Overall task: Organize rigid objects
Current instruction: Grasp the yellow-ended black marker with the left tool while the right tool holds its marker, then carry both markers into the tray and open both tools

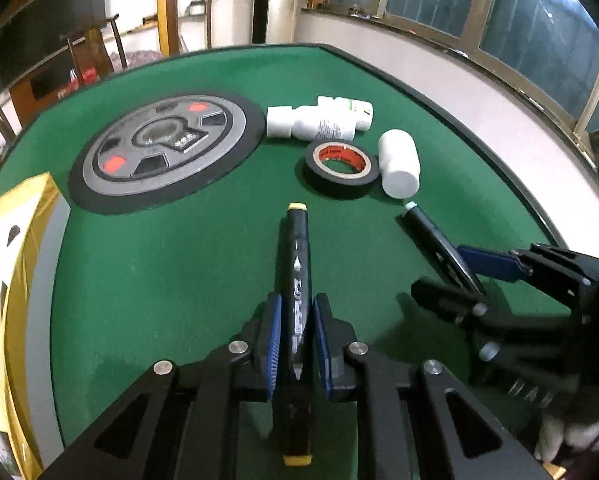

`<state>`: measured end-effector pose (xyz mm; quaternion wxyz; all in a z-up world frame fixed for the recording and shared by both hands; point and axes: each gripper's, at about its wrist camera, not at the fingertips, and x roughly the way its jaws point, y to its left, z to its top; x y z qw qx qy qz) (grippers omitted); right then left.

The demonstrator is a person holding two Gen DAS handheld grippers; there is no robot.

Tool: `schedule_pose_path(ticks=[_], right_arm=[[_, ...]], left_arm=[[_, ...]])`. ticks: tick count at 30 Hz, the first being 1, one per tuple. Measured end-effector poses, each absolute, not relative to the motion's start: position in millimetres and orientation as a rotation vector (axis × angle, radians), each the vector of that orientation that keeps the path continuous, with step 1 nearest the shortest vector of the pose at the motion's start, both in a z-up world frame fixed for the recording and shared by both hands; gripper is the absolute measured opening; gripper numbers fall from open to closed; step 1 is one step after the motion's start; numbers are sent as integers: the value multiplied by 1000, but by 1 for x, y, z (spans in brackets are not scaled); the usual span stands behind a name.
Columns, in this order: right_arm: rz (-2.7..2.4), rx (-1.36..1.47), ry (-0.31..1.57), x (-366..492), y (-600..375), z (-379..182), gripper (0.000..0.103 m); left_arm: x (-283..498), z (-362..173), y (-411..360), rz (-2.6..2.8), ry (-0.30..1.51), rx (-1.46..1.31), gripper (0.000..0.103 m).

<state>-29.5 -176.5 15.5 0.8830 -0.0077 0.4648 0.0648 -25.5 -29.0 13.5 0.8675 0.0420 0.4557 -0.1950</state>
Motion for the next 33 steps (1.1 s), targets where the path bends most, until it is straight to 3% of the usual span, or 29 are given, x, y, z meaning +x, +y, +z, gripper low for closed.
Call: schedule_pose_path(ticks=[1,4,5,11,21,33], right_arm=[[120,-42,969,-30,-172,15,46],[109,-73,967,-31,-168,15,16],[112,-72,969,-32,-168,15,14],[144,-11,969,-40,-166,20,14],[315,-10,878,-64,-108,74,14],[517,-31,873,-67,-18,101,14]], left_arm=[[-25,14,-30,-407,956,91,15],[-29,15,-20,-433,974,41,14],[-34,17,-15,-436,966,28,14],[-64,44,25,-472,903,-75,15],[-119,94,119,-467,766,-257,15],[-137,94,247,-199,700,-386,15]])
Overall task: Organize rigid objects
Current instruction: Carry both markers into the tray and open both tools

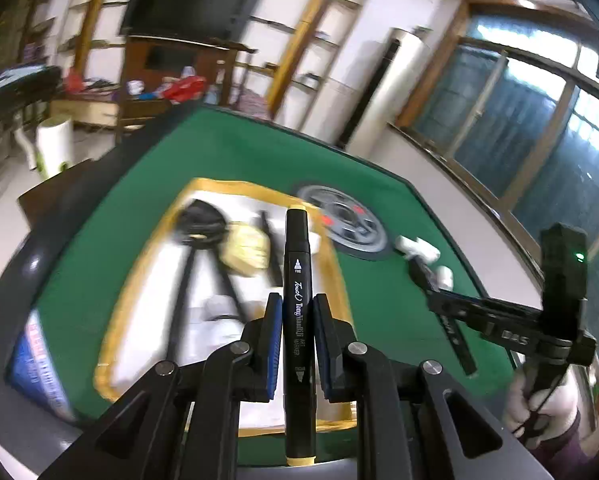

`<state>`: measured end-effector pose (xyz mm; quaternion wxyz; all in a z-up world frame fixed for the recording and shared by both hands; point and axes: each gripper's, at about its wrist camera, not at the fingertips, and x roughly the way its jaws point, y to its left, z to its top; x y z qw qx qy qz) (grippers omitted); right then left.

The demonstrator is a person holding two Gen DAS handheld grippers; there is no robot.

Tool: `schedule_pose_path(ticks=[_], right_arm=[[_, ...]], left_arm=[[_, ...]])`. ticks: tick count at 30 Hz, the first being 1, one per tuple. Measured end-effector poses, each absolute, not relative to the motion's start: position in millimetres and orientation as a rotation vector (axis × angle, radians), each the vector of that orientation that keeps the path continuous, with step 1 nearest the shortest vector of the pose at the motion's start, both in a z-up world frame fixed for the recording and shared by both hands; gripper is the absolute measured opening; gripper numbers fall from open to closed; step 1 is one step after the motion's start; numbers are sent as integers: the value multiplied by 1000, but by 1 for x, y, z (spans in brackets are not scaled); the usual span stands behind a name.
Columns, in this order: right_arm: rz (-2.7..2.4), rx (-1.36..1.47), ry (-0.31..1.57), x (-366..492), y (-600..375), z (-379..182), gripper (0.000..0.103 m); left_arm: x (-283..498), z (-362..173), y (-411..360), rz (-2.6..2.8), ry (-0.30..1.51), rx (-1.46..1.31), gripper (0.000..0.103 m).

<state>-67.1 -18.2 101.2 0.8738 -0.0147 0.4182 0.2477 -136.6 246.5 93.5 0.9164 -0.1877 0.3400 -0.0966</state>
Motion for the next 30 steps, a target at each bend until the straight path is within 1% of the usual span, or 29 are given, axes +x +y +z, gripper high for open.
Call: schedule_pose_path(ticks=[7,17,22,30], right_arm=[[573,-37,891,-68,13,102,14],[597,-42,919,-68,30,91,14],[615,-42,933,-64,42,89,14],[614,-66,972,-32,74,83,14]], left_arm=[[-141,77,276,-129,708,-424,15],[-133,69,267,-118,745,-380,15],[-114,61,260,-99,792,-320,15],[-75,37,253,-47,885,-249,15]])
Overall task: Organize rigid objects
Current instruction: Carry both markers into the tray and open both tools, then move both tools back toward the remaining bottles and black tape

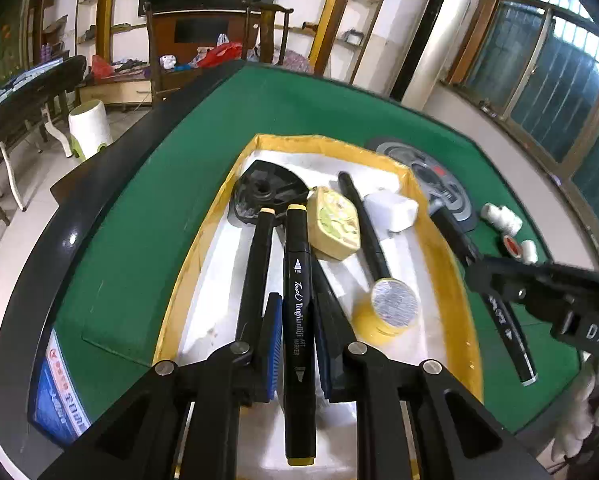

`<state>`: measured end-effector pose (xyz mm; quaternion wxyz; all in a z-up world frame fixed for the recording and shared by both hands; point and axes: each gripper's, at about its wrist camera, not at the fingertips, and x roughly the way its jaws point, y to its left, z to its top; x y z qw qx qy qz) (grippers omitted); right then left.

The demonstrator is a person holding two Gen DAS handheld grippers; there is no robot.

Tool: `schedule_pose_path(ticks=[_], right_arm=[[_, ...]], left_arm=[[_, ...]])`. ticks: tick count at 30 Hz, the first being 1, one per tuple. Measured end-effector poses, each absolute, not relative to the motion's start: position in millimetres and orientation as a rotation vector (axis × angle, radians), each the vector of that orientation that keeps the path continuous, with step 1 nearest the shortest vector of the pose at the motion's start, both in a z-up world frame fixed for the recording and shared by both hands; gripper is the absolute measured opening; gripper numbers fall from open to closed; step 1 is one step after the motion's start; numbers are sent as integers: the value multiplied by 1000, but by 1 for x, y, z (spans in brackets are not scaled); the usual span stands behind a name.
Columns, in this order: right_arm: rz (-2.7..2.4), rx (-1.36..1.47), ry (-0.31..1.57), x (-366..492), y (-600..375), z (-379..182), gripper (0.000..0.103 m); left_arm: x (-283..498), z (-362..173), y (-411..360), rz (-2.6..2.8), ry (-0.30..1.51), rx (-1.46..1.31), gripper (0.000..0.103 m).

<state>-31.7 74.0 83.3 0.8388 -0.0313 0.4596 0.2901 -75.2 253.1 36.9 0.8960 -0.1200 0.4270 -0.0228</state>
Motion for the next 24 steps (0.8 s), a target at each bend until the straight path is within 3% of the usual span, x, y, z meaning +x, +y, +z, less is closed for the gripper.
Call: schedule_pose_path(ticks=[14,19,24], right_arm=[[522,-91,1061,43,118,50,14],[499,-99,1079,60,129,40,14],[485,-99,1083,72,138,36,14]], left_arm=[[-68,36,258,-25,889,-265,18],[-86,52,265,-36,821,-307,52],[-97,60,269,-43,789,-330,55]])
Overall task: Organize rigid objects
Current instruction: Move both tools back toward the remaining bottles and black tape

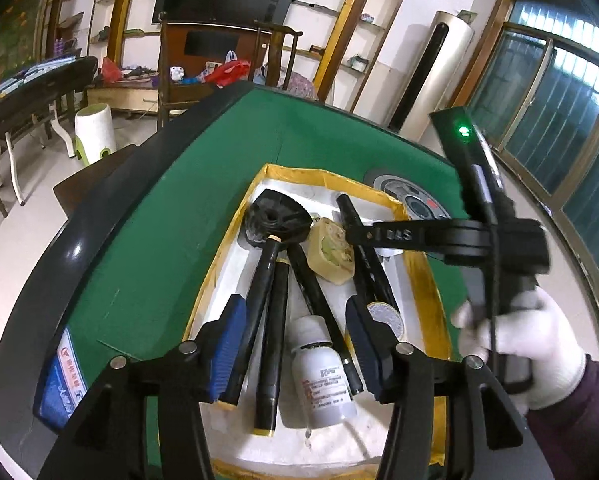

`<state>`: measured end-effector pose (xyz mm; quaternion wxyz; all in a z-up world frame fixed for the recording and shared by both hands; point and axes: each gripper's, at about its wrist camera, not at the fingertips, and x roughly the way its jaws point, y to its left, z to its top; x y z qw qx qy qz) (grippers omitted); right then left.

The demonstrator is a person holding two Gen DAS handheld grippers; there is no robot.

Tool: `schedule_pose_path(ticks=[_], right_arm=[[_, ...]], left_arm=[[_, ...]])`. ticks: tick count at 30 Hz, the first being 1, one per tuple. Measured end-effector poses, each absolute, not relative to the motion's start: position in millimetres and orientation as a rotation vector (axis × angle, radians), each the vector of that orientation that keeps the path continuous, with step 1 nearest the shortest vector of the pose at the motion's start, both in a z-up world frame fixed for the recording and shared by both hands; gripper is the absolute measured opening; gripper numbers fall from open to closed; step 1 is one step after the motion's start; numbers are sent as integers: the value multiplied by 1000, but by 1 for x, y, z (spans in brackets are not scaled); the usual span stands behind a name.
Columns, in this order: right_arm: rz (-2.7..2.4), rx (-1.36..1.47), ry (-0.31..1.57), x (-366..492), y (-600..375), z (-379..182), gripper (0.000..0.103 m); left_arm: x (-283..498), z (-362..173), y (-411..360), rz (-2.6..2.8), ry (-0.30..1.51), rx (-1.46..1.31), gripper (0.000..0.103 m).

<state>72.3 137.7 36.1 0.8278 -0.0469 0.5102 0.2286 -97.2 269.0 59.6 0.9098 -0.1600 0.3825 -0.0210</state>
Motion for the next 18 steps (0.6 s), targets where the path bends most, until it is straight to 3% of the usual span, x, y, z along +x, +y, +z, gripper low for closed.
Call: schedule_pose_path(ticks=[6,11,18], right_arm=[[487,-76,1085,80,139,33,17],[526,0,1018,64,115,56,45],[485,-59,856,27,81,90,62]], left_arm=[[-98,54,275,-28,812,-370,59],[-101,53,275,-2,831,-397,66],[-109,62,260,1,820,-381,66]])
